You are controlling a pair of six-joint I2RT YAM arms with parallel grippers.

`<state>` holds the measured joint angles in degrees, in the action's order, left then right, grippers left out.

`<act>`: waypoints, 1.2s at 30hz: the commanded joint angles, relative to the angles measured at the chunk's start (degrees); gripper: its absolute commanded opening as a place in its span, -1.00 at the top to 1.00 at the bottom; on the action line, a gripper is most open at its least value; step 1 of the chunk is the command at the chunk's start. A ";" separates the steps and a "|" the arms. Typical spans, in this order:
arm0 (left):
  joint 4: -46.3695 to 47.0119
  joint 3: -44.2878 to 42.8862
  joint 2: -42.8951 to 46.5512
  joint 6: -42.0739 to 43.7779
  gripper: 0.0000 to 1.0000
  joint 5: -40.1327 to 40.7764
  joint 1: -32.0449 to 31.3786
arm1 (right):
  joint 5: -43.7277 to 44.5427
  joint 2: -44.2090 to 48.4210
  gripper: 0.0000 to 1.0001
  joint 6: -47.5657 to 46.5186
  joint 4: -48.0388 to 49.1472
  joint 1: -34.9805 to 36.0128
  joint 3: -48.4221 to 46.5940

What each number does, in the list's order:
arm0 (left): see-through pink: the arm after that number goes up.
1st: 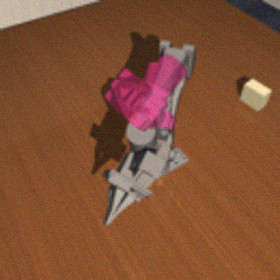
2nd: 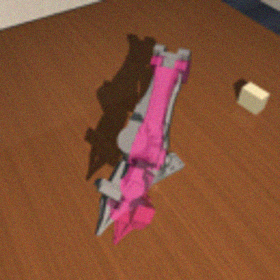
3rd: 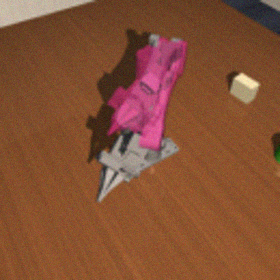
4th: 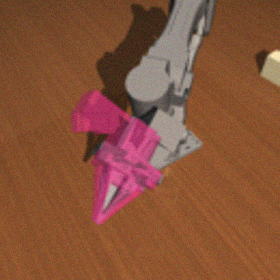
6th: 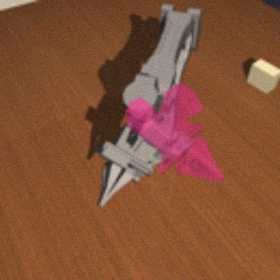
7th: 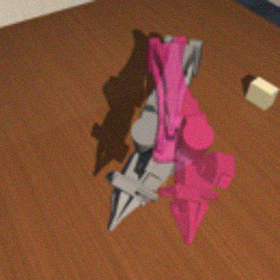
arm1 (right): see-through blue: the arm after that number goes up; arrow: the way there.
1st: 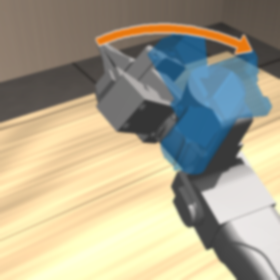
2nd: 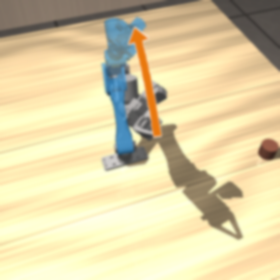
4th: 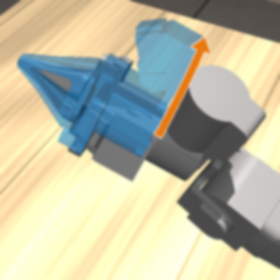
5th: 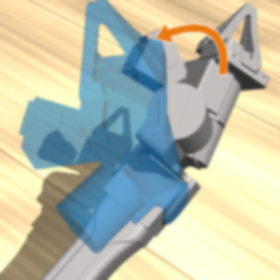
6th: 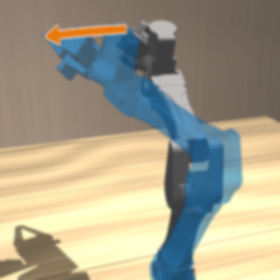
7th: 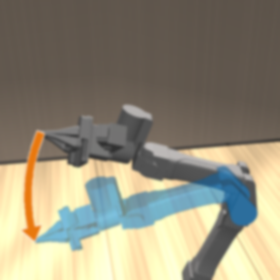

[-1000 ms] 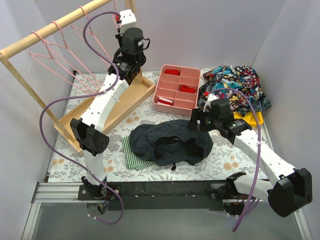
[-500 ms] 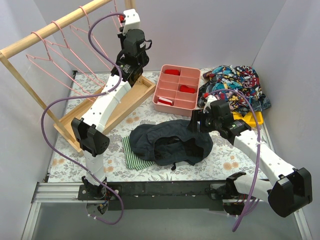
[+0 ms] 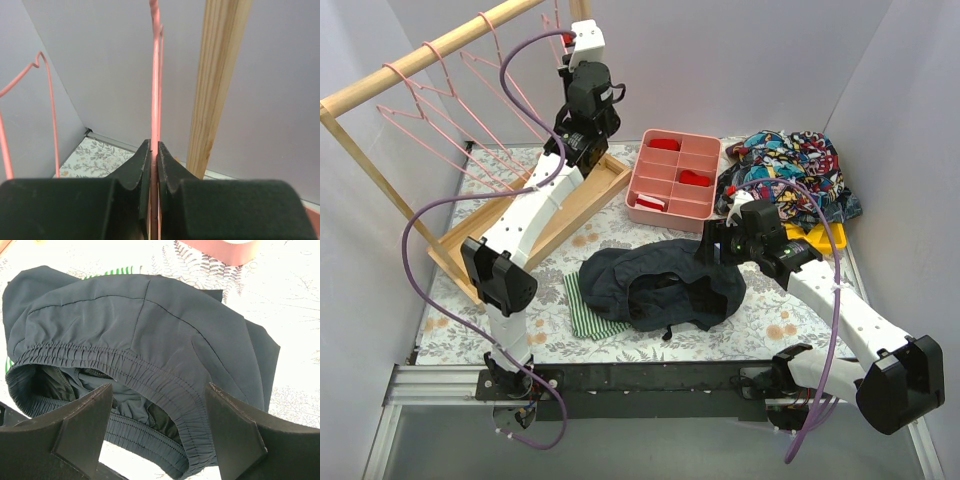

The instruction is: Place the shorts on the hanger

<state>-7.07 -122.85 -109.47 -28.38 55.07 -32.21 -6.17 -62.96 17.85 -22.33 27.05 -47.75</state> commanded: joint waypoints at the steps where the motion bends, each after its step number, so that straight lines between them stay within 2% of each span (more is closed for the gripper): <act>1: -0.48 1.38 6.98 -0.80 1.00 -1.63 -2.15 | 0.37 0.73 -0.63 -0.79 1.15 -0.15 -0.77; 10: -1.28 9.28 14.01 -2.47 1.00 -4.70 -8.65 | 2.74 2.31 -0.63 -0.71 0.45 -0.15 -0.59; 14: -9.85 12.01 17.62 -10.08 1.00 -9.97 -12.35 | 5.64 4.85 -0.63 -0.44 -0.08 -0.15 0.02; 21: -20.78 22.81 28.77 -20.83 1.00 -29.90 -15.43 | 9.51 10.92 -0.61 0.70 -0.96 -0.07 3.53; 25: -22.81 35.53 39.40 -23.29 1.00 -46.93 -15.69 | 10.65 14.35 -0.60 2.19 -2.10 0.11 6.43; 29: -31.74 38.73 48.45 -25.23 1.00 -59.96 -15.69 | 11.36 17.42 -0.57 4.30 -2.81 1.25 10.56; 31: -35.19 39.44 50.14 -26.63 1.00 -63.23 -15.69 | 12.58 18.22 -0.57 5.00 -3.16 2.13 11.71; 32: -37.81 40.83 50.84 -27.68 1.00 -67.59 -15.69 | 13.11 18.74 -0.56 5.61 -3.34 3.00 12.15; 36: -40.47 46.02 56.10 -29.62 1.00 -76.13 -15.69 | 16.10 20.59 -0.56 7.81 -4.22 5.64 14.95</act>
<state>-40.80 -81.14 -56.82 -54.78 -6.70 -47.77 6.17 -44.66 22.59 -26.17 30.46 -34.94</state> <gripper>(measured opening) 0.037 0.780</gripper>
